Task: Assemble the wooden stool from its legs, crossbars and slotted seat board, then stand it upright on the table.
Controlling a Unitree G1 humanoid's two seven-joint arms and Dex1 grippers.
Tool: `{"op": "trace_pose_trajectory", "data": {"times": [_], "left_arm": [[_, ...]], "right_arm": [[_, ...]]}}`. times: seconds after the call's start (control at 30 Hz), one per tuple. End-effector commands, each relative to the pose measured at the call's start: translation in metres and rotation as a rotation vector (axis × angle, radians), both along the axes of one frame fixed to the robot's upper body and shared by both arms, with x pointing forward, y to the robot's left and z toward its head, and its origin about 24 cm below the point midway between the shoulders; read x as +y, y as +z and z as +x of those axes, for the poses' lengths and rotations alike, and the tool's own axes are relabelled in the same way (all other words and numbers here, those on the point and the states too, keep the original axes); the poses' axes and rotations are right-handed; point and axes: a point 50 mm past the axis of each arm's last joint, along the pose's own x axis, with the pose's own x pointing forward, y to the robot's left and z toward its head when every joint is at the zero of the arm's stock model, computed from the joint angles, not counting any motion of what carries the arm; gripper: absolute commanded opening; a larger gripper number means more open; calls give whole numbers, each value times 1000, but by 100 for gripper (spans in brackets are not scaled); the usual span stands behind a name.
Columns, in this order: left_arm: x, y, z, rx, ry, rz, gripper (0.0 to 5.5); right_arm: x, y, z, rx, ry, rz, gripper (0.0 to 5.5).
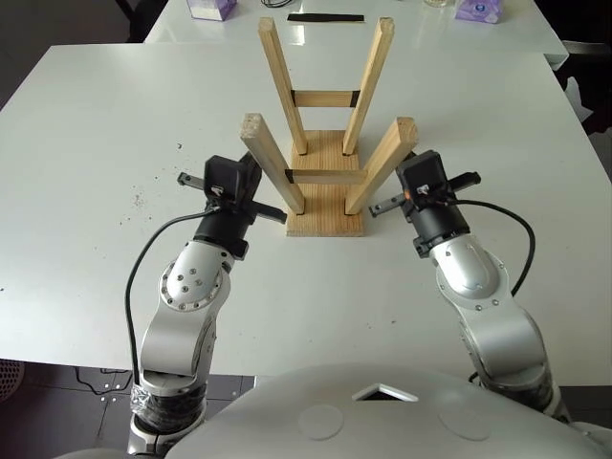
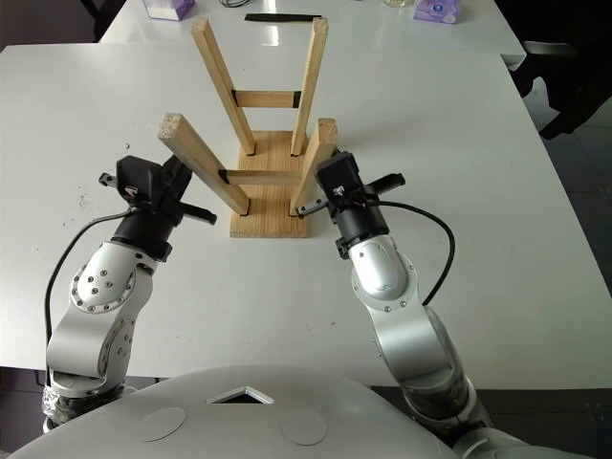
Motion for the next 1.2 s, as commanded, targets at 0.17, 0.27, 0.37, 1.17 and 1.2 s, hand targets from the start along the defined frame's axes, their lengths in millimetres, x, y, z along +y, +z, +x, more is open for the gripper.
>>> {"op": "trace_pose_trajectory", "data": {"times": [0.17,0.27,0.37,1.17,1.2], "left_arm": [[74,62,28,-216,311,-347,2],[38,114,47,-308,10,-521,2],[-1,138,48,-281,-255,-556,2],[-12,36,39,289,-175,-429,2],[-13,36,39,275,-181,-435,2]], "right_arm": [[-38,67,46,-252,-40,292,0],[-12,101,67,-214,212,538,0],[4,115,70,-180,411,528,0],[1,30,51,159,480,305,0],[1,36,54,127,490,323,0]]}}
